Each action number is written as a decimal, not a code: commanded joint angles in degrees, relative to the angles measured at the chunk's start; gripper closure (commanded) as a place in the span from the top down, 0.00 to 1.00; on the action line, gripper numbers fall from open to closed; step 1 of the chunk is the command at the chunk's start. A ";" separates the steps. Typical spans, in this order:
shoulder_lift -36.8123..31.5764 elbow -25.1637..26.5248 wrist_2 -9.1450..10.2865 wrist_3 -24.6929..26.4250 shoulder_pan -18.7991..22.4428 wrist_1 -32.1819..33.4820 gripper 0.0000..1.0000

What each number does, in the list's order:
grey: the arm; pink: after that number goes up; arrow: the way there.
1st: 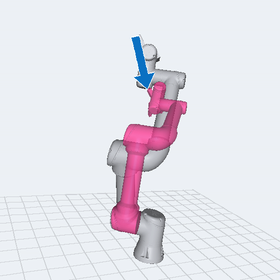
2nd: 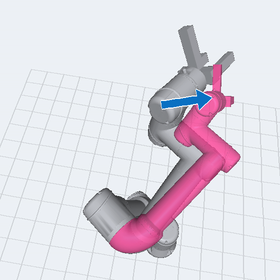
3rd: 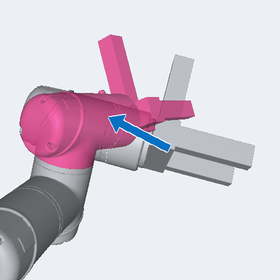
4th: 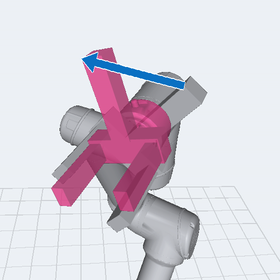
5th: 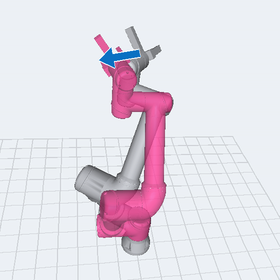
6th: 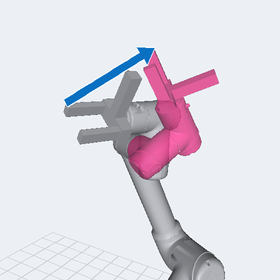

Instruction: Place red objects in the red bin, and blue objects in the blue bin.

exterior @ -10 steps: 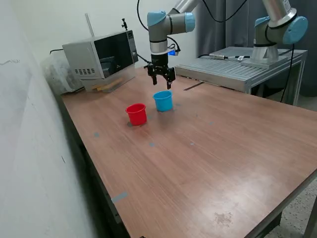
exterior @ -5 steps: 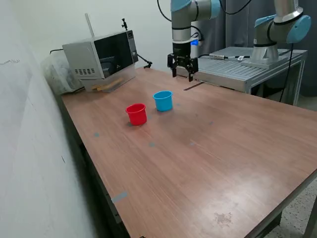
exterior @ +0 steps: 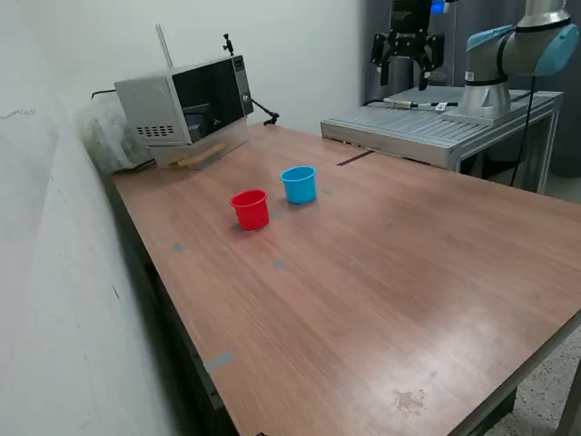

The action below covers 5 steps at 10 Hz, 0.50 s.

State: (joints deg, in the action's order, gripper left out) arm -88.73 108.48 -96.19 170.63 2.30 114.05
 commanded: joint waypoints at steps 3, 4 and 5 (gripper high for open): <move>-9.26 -1.32 -0.23 3.31 -1.85 -13.14 1.00; -9.96 -3.51 -0.22 3.31 -2.91 -13.85 1.00; -10.23 -6.40 -0.22 3.31 -3.01 -16.38 1.00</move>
State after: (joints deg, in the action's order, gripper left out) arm -97.00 106.56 -96.41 173.63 1.13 102.73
